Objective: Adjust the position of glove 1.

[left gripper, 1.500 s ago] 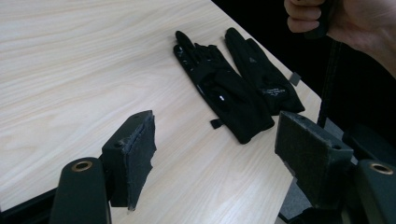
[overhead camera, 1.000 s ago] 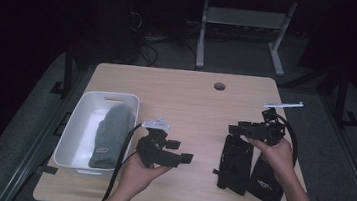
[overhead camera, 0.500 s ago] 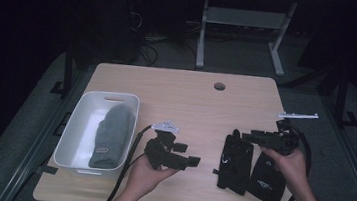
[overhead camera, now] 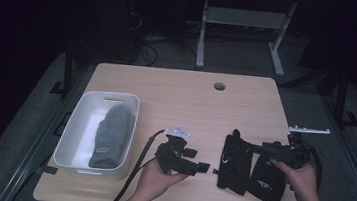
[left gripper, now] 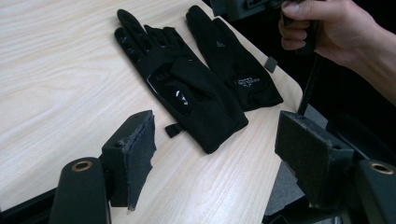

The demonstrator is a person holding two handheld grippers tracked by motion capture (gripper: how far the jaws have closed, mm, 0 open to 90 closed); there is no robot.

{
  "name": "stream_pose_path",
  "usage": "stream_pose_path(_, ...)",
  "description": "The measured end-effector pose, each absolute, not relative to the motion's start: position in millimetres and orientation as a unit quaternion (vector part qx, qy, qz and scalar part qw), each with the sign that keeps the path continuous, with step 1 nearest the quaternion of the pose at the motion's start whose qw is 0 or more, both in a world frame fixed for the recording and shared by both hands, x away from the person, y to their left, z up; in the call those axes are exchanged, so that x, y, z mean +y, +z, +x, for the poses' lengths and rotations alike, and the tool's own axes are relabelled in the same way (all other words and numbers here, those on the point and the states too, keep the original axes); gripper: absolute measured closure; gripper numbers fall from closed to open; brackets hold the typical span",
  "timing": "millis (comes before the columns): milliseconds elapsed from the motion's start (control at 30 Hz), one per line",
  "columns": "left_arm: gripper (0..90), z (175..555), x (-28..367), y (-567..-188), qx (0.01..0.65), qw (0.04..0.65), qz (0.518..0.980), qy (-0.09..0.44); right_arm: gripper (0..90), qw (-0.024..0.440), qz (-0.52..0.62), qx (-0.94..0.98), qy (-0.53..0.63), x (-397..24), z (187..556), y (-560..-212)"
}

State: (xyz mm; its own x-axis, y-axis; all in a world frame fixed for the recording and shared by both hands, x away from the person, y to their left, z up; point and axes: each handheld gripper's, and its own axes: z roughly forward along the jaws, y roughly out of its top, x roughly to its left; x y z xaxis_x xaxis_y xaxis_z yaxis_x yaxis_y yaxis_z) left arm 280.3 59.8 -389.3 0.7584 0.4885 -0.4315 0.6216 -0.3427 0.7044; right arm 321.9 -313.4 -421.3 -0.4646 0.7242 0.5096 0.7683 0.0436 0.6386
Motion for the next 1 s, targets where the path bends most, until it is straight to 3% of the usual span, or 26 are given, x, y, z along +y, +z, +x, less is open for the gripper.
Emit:
stream_pose_path(433,28.3,279,50,-395,0.334,0.459,0.820,-0.079,36.9,0.008,-0.536,-0.723,-0.436,-340,303,-441)
stream_pose_path(1000,27.9,278,43,-401,0.328,0.456,0.822,-0.086,39.7,-0.060,-0.523,-0.771,-0.359,-343,287,-456)
